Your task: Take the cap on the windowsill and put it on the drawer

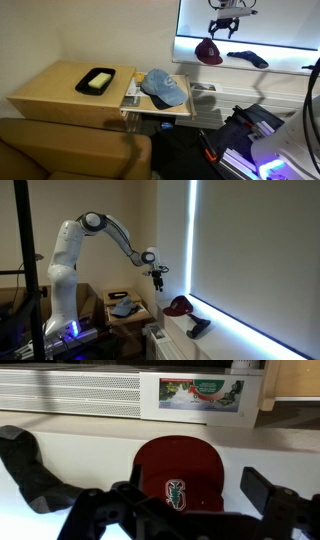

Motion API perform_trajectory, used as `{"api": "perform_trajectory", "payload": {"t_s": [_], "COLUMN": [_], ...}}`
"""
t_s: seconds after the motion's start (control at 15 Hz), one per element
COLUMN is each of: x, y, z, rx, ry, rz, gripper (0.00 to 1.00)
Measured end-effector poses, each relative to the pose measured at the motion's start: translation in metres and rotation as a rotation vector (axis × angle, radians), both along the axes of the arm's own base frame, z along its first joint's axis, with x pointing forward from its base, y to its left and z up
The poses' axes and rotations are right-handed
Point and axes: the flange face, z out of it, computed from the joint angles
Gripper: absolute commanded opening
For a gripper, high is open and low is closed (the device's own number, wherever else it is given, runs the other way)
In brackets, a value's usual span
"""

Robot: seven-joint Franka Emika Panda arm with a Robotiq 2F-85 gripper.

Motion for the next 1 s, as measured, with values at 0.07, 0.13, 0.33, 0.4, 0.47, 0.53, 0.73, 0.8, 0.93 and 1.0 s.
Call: {"api": "perform_trajectory", "payload": {"t_s": [0.07, 0.13, 0.33, 0.4, 0.47, 0.53, 0.73, 0.8, 0.93, 1.0], "x": [0.009, 0.019, 0.058, 0.072, 0.085, 0.096, 0.114, 0.114, 0.114, 0.115], "y": [-0.006, -0.012, -0.029, -0.033, -0.037, -0.041, -0.048, -0.049, -0.049, -0.049], "z": [-0.011, -0.02, -0.033, -0.034, -0.035, -0.035, -0.037, -0.037, -0.039, -0.041], "rx": [0.024, 0.039, 0.055, 0.05, 0.042, 0.03, 0.006, 0.005, 0.002, -0.004], "ry": [-0.002, -0.011, -0.084, -0.115, -0.139, -0.158, -0.182, -0.184, -0.178, -0.177], "rz": [-0.014, -0.038, -0.147, -0.188, -0.226, -0.263, -0.301, -0.302, -0.285, -0.253], "gripper": [1.0, 1.0, 1.0, 1.0, 1.0, 1.0, 1.0, 1.0, 1.0, 1.0]}}
